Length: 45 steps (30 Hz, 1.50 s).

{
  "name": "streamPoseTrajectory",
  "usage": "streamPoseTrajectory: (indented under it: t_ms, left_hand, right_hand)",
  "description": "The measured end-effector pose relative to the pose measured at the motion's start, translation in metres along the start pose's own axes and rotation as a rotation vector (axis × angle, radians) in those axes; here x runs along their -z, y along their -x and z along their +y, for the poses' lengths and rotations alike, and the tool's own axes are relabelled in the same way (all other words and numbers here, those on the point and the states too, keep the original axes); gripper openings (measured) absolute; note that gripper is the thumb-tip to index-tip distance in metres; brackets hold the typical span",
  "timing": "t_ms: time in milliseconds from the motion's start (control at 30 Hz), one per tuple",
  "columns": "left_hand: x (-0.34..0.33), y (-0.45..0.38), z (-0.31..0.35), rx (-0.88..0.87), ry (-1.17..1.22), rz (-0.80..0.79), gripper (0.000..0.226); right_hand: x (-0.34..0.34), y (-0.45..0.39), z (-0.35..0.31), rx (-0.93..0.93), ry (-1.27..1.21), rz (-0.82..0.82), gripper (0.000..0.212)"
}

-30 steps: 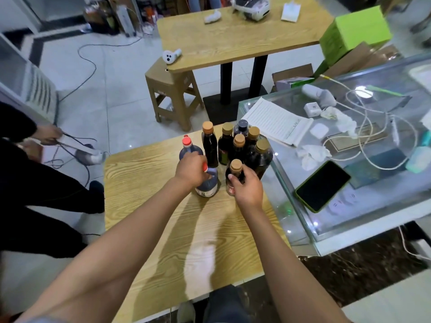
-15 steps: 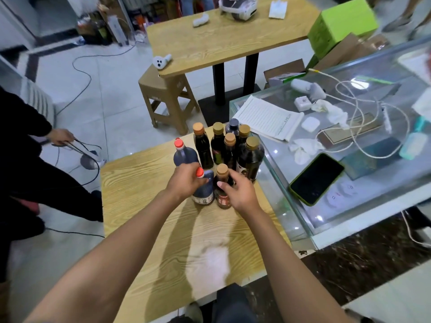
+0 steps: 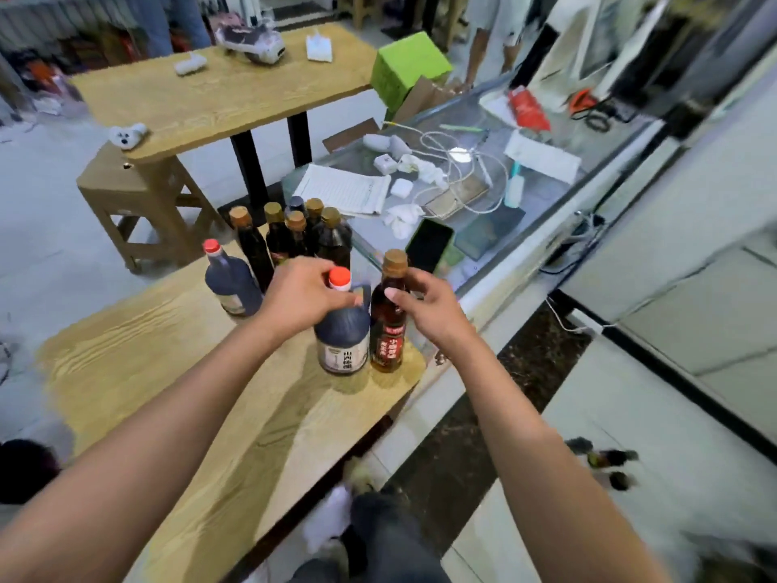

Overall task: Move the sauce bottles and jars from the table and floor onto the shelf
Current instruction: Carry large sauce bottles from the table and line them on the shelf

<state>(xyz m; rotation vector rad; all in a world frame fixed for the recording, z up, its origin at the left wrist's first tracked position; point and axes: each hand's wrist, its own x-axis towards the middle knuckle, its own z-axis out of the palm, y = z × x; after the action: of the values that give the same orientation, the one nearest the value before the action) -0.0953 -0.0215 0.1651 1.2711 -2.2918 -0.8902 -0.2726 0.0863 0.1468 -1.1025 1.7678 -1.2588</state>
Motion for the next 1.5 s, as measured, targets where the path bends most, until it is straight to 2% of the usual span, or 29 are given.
streamPoseTrajectory:
  t_ms: [200, 300, 400, 667, 833, 967, 1233, 1367, 1500]
  left_hand:
    - [-0.031, 0.028, 0.087, -0.057, 0.307, -0.096, 0.024]
    - [-0.05, 0.044, 0.143, -0.143, 0.476, -0.195, 0.029]
    - [-0.066, 0.066, 0.203, -0.243, 0.574, -0.252, 0.023]
    - [-0.124, 0.151, 0.375, -0.551, 0.65, -0.394, 0.027]
    - [-0.181, 0.211, 0.476, -0.59, 0.733, -0.469, 0.021]
    - [-0.235, 0.27, 0.551, -0.631, 0.795, -0.55, 0.029]
    - [-0.323, 0.374, 0.666, -0.74, 0.855, -0.768, 0.023]
    - [-0.348, 0.417, 0.714, -0.843, 0.867, -0.851, 0.024]
    - [-0.367, 0.446, 0.76, -0.931, 0.899, -0.933, 0.02]
  right_hand:
    - [0.072, 0.087, -0.025, 0.03, -0.026, 0.294, 0.024]
    - [0.114, 0.136, -0.035, 0.044, -0.067, 0.435, 0.026]
    - [0.154, 0.183, -0.042, 0.076, -0.095, 0.561, 0.021]
    - [0.274, 0.316, -0.045, 0.206, -0.141, 0.889, 0.016]
    - [0.362, 0.407, -0.039, 0.264, -0.07, 1.009, 0.014]
    - [0.425, 0.487, -0.032, 0.262, 0.003, 1.152, 0.019]
    - [0.514, 0.626, -0.018, 0.242, 0.09, 1.354, 0.013]
    - [0.542, 0.677, -0.018, 0.243, 0.168, 1.496, 0.011]
    - [0.568, 0.713, -0.023, 0.166, 0.31, 1.63, 0.01]
